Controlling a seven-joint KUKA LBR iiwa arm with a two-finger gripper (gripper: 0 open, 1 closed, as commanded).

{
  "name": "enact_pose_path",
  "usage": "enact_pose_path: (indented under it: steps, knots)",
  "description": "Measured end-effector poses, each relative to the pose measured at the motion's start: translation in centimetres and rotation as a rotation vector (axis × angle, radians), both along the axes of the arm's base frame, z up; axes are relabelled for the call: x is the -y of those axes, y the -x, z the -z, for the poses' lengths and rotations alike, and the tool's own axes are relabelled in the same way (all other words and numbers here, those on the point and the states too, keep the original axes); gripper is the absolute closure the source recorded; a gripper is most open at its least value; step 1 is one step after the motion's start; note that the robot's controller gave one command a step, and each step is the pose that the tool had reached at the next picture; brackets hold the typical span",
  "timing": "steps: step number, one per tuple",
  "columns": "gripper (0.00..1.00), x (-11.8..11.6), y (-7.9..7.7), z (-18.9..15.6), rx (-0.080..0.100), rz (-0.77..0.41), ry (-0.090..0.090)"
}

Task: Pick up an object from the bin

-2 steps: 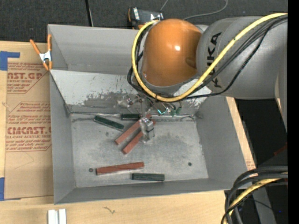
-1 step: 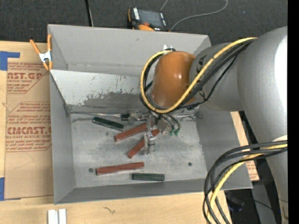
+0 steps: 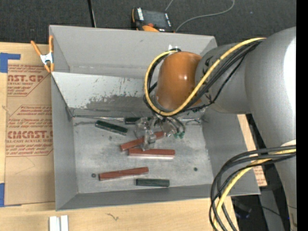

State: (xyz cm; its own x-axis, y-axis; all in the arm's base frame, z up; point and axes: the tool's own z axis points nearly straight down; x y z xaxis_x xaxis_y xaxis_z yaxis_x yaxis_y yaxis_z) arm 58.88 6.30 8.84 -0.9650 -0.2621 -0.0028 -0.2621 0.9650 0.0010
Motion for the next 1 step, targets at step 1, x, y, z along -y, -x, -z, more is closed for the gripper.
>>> enact_pose_path:
  steps: [1]
  knots:
    - [1.0, 1.86, 0.93, -15.43, 0.008, -0.14, 0.002]
